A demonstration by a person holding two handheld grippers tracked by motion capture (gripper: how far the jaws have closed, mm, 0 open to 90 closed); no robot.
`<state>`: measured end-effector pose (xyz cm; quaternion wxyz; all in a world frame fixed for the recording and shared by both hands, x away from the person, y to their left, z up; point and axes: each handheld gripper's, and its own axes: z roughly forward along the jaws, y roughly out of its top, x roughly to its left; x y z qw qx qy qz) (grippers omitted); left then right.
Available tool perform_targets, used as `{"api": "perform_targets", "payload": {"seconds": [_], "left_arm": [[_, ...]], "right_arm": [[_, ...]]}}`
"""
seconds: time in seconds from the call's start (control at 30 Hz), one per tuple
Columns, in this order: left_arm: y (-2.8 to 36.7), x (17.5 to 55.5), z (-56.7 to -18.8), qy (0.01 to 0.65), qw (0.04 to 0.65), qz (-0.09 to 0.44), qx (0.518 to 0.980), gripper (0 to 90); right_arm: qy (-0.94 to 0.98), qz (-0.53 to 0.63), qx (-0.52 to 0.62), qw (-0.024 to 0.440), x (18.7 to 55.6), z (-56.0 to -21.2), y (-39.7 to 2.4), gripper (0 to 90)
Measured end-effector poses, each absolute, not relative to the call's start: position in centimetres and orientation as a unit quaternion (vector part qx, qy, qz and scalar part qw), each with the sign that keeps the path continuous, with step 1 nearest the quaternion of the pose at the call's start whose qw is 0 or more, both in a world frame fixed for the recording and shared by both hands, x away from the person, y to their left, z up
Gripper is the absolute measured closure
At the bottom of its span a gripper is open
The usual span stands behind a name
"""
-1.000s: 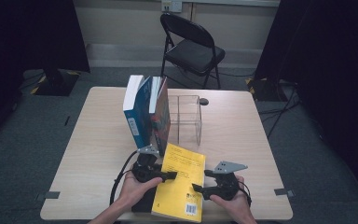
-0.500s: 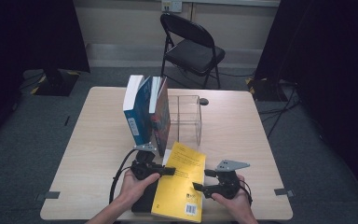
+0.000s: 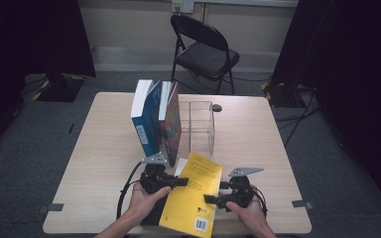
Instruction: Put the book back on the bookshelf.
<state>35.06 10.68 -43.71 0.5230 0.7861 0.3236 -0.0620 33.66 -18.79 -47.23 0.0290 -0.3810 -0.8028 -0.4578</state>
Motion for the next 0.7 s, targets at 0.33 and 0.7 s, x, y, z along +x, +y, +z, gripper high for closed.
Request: {"api": "perform_targets", "payload": {"seconds": [0.33, 0.7], "left_arm": [[11.8, 34.4, -41.9, 0.301, 0.562, -0.030, 0.770, 87.2], [12.4, 35.2, -40.6, 0.302, 0.583, -0.018, 0.754, 86.8]], "right_arm": [[-0.763, -0.516, -0.388, -0.032, 32.6, -44.2, -19.9, 41.6], [-0.741, -0.554, -0.376, -0.048, 33.1, -40.6, -20.4, 63.1]]}}
